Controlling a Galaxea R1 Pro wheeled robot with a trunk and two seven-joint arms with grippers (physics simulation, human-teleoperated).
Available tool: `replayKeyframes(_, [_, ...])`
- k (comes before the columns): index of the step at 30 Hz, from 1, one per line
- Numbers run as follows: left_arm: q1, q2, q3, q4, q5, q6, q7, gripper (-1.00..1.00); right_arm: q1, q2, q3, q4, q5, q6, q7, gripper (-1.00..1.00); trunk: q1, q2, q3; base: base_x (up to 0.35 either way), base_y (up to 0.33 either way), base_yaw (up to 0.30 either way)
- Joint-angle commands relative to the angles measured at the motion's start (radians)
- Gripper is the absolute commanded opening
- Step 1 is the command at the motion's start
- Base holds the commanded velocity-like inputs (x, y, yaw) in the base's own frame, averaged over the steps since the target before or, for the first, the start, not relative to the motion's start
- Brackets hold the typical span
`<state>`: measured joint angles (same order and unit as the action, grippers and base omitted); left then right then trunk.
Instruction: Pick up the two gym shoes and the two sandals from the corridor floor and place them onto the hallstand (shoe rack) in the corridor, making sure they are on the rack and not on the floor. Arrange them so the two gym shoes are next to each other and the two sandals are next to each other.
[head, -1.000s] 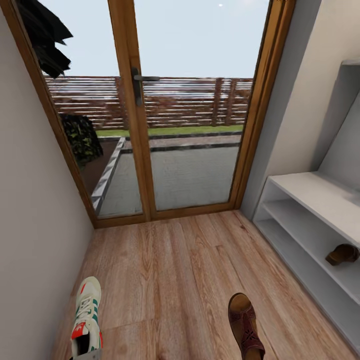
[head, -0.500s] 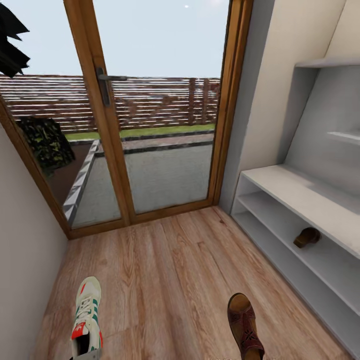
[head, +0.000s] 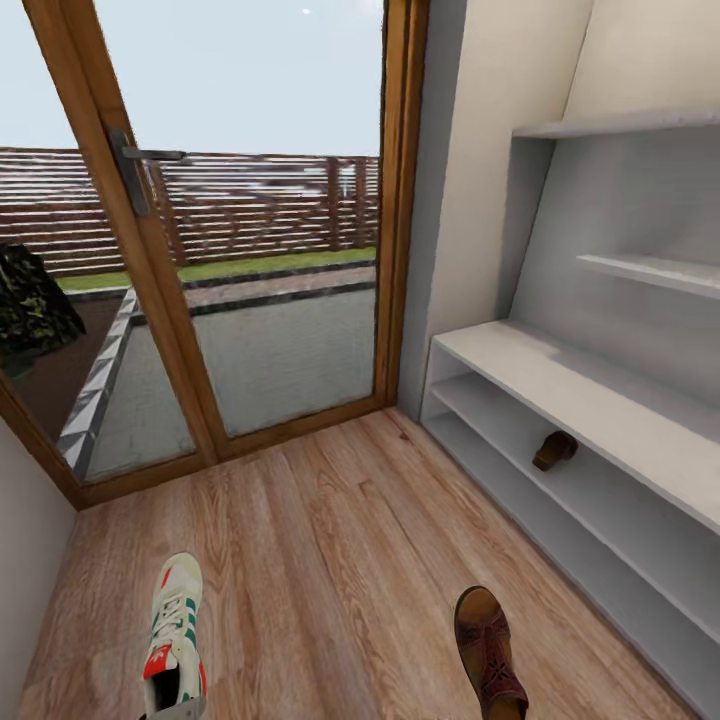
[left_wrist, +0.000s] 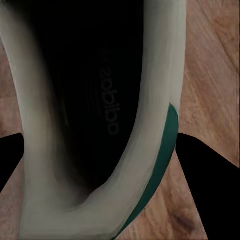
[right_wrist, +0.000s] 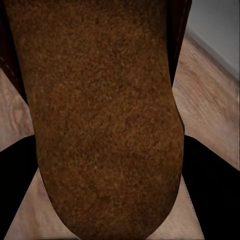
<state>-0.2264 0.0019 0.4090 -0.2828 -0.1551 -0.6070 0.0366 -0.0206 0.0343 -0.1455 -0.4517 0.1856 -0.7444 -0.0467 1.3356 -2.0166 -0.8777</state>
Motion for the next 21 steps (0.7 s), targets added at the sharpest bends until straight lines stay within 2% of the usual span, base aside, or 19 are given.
replayKeyframes(1, [-0.001, 0.0, 0.004, 0.001, -0.011, -0.004, 0.003, -1.0, -0.001, 0.001, -0.005, 0.001, 0.011, -0.003, -0.005, -1.0, 0.0, 0.0, -0.001, 0.0, 0.0, -0.3])
replayKeyframes(13, [-0.001, 0.001, 0.005, 0.001, -0.01, -0.004, 0.003, -1.0, -0.001, 0.001, -0.005, 0.001, 0.011, -0.003, -0.005, -1.0, 0.0, 0.0, -0.001, 0.0, 0.003, -0.3])
replayKeyframes(21, [-0.001, 0.0, 0.005, 0.001, -0.01, -0.003, 0.003, -1.0, -0.001, 0.001, -0.005, 0.001, 0.011, -0.003, -0.005, -1.0, 0.0, 0.0, -0.001, 0.0, 0.223, -0.3])
